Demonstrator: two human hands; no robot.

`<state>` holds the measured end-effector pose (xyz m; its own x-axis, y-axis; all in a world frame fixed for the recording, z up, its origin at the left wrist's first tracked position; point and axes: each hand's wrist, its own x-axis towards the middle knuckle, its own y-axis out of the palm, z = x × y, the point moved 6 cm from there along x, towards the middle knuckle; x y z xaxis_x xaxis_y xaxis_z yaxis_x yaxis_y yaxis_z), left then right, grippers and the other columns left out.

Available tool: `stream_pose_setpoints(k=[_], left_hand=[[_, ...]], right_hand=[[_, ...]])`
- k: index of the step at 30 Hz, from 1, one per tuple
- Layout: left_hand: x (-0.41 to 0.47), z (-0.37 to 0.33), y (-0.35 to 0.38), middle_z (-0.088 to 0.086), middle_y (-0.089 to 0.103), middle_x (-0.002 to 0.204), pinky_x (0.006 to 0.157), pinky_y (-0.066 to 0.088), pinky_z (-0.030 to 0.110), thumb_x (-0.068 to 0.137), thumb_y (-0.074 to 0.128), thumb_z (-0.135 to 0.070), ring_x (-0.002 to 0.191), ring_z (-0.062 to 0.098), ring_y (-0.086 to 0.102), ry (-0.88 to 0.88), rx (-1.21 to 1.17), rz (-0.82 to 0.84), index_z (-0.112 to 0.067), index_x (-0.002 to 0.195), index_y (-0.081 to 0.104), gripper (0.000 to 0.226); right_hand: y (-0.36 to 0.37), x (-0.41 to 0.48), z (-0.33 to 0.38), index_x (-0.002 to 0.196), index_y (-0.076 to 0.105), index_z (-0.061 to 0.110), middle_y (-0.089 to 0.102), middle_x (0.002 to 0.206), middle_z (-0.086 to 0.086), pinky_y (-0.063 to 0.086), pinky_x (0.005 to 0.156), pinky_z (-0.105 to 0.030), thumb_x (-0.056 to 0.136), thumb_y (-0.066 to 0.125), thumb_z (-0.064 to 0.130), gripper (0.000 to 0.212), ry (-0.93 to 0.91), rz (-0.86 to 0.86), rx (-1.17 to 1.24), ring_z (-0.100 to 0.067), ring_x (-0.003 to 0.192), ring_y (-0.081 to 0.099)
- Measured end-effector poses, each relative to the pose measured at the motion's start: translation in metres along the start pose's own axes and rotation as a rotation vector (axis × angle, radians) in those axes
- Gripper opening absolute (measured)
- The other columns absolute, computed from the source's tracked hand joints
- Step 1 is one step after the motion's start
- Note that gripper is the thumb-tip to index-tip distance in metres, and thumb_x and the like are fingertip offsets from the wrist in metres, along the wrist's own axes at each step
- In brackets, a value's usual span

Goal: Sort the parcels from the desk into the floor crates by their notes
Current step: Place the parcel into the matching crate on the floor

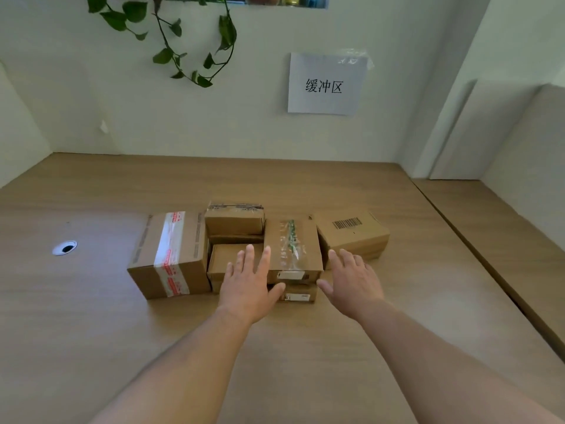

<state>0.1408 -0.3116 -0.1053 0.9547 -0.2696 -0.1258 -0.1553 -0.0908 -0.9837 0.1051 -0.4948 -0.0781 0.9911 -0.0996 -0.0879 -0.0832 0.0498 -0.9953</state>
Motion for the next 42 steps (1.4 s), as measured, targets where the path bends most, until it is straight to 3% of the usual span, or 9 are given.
stream_pose_setpoints(k=[7,11,14,20,25,30,33,37,42], left_hand=[[0.08,0.017,0.008,0.009,-0.002,0.163,0.116,0.023,0.044,0.097,0.031,-0.061,0.148,0.03,0.013,-0.07,-0.159,0.034,-0.021,0.154,-0.011,0.082],[0.097,0.012,0.023,0.008,0.034,0.152,0.105,0.041,0.041,0.098,0.036,-0.056,0.134,0.027,0.037,-0.081,-0.219,0.073,-0.018,0.155,-0.005,0.08],[0.097,0.004,0.026,0.007,0.049,0.138,0.101,0.041,0.039,0.1,0.043,-0.045,0.126,0.025,0.043,-0.101,-0.279,0.049,-0.018,0.155,-0.004,0.077],[0.072,-0.002,0.02,0.008,0.04,0.145,0.104,0.043,0.04,0.092,0.063,-0.033,0.131,0.025,0.04,-0.25,-0.462,0.041,-0.022,0.154,-0.011,0.097],[0.026,-0.002,0.005,0.008,0.026,0.154,0.101,0.045,0.039,0.087,0.068,-0.03,0.133,0.027,0.04,-0.369,-0.63,0.014,-0.019,0.154,-0.011,0.104],[-0.026,-0.007,0.0,0.01,0.022,0.153,0.098,0.046,0.039,0.087,0.069,-0.023,0.129,0.029,0.042,-0.471,-0.685,0.027,-0.016,0.155,0.002,0.096],[-0.062,-0.007,0.001,0.01,0.032,0.141,0.095,0.048,0.04,0.087,0.069,-0.019,0.123,0.028,0.047,-0.505,-0.715,0.004,-0.017,0.149,0.021,0.078],[-0.109,-0.006,0.005,0.007,0.042,0.138,0.101,0.044,0.046,0.09,0.065,-0.033,0.125,0.029,0.047,-0.542,-0.881,-0.03,-0.02,0.142,0.032,0.063],[-0.167,-0.004,0.007,0.006,0.049,0.14,0.093,0.045,0.044,0.087,0.044,-0.071,0.128,0.031,0.048,-0.66,-1.129,-0.056,-0.02,0.145,0.031,0.078]], right_hand=[[0.029,0.081,0.001,0.15,0.02,0.01,0.039,0.146,-0.01,0.038,0.103,-0.041,0.097,0.04,0.052,0.071,0.089,0.066,0.159,-0.028,0.133,0.035],[0.043,0.1,0.001,0.154,0.01,0.01,0.042,0.144,-0.012,0.042,0.101,-0.043,0.097,0.045,0.047,0.076,0.119,0.152,0.266,-0.029,0.13,0.042],[0.048,0.104,0.007,0.154,0.006,0.011,0.054,0.131,-0.014,0.05,0.09,-0.042,0.099,0.048,0.036,0.074,0.09,0.187,0.325,-0.029,0.113,0.056],[0.035,0.082,0.004,0.154,0.0,0.013,0.044,0.143,-0.015,0.043,0.1,-0.039,0.093,0.058,0.029,0.086,0.09,0.173,0.379,-0.031,0.127,0.047],[0.018,0.04,0.001,0.154,0.001,0.012,0.048,0.14,-0.014,0.044,0.098,-0.04,0.092,0.057,0.03,0.086,0.104,0.154,0.491,-0.031,0.125,0.048],[0.015,0.0,-0.002,0.131,0.041,0.009,0.058,0.12,-0.009,0.048,0.084,-0.037,0.087,0.064,0.032,0.055,0.125,0.137,0.649,-0.026,0.107,0.056],[0.017,-0.027,0.006,0.127,0.048,0.015,0.059,0.112,-0.001,0.049,0.081,-0.034,0.087,0.067,0.027,0.046,0.085,0.186,0.761,-0.02,0.099,0.056],[0.018,-0.061,0.015,0.134,0.047,0.016,0.057,0.116,-0.003,0.054,0.086,-0.039,0.09,0.065,0.028,0.049,0.059,0.238,0.883,-0.021,0.1,0.055],[0.023,-0.101,0.035,0.144,0.039,0.018,0.052,0.136,-0.007,0.049,0.09,-0.044,0.087,0.049,0.067,0.075,0.045,0.352,0.962,-0.03,0.12,0.052]])
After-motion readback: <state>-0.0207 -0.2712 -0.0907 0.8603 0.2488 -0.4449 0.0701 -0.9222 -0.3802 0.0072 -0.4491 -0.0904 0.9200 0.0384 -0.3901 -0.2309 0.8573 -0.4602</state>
